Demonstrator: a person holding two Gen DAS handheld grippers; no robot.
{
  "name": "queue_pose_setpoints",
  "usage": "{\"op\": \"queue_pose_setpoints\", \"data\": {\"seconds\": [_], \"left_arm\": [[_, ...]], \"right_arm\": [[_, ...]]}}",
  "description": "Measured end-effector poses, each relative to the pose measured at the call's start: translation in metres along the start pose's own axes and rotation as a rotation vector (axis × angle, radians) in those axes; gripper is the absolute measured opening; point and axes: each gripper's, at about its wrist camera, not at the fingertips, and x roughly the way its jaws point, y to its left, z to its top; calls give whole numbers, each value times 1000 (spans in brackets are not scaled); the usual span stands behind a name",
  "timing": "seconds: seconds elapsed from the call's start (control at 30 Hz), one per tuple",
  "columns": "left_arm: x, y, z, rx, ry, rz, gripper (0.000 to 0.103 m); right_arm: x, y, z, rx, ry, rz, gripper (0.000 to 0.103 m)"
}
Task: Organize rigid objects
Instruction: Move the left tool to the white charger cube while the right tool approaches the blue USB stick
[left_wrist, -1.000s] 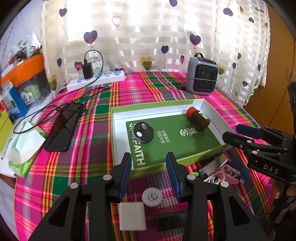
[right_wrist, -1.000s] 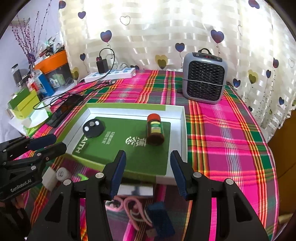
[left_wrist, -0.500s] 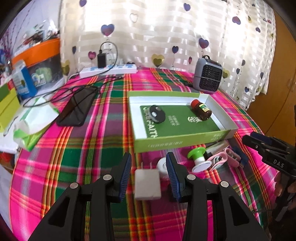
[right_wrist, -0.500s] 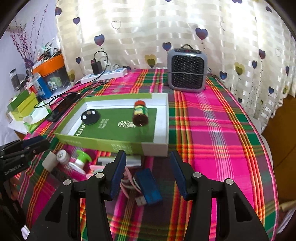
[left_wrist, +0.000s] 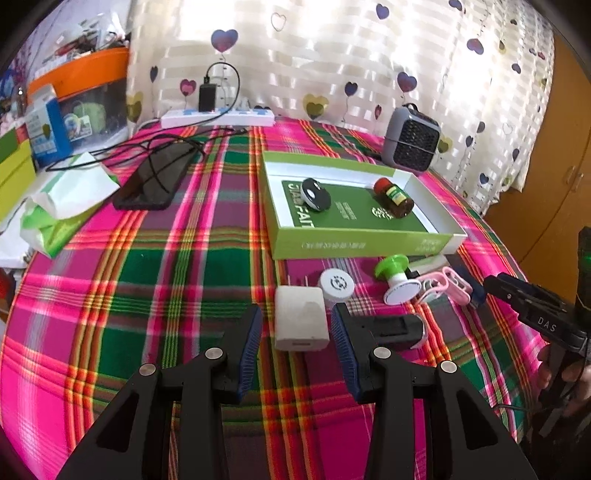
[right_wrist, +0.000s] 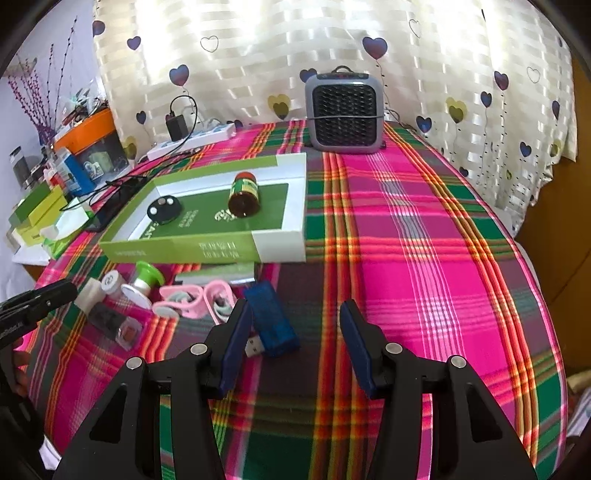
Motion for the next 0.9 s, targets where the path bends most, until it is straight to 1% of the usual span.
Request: {"op": "queue_pose_setpoints", "data": {"seconds": [0.13, 0.27, 0.5, 0.7, 0.83, 0.9], "left_arm": [[6, -1, -1, 4, 16, -3, 38], [12, 1, -2, -3, 38, 10, 38], [15, 3, -1, -8, 43, 6, 39], [16, 6, -1, -20, 45, 8, 39], [20, 8, 0, -24, 58, 3, 39], [23, 6, 1, -17, 74, 13, 39]], "right_arm": [[0, -1, -6, -5, 9, 9, 51], [2, 1, -9, -19, 25, 21, 51], [3, 8, -7, -50, 27, 31, 51], [11, 9, -5, -89, 60, -30, 51], [17, 12, 1, -123, 73, -33, 51], [20, 15, 4, -145, 83, -37, 51]]}}
